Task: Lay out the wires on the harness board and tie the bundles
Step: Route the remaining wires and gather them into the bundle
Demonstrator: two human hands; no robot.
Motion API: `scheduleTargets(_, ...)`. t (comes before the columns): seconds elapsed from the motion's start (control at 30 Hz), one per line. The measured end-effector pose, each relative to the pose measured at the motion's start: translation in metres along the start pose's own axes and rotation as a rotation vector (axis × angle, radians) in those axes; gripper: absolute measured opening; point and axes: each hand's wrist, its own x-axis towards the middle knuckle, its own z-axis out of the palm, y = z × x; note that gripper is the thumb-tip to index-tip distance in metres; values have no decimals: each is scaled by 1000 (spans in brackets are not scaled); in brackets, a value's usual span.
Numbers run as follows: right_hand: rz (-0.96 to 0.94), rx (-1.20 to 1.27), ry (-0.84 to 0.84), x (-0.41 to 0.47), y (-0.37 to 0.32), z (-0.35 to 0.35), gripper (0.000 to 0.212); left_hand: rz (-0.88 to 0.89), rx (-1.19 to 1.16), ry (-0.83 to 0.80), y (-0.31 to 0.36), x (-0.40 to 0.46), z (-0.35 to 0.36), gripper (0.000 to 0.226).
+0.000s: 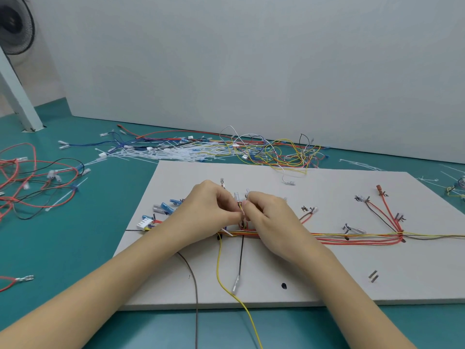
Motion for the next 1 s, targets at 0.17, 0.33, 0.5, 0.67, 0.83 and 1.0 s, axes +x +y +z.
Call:
scheduleTargets(0.17,-33,39,105,3,1,-5,28,-15,45,-27,1,-2,4,31)
scheduleTargets(0.33,-3,166,191,3,4,-7,26,-40,53,-43,1,1,6,31)
scheduleTargets(0.5,28,273,174,4,2,-8,35,-57,22,-68,-2,3,6,23)
scheduleTargets(0.67,119,340,-88,7,4,-31,37,-17,-1,-92,-8,3,2,20)
scheduleTargets(0.83,279,182,-16,5,38,-63,29,22,-112,-107,-10,8,-13,6)
scheduleTargets(1.0,323,-12,140,11,60,-66,18,-12,-47,68,-18,19,-33,6)
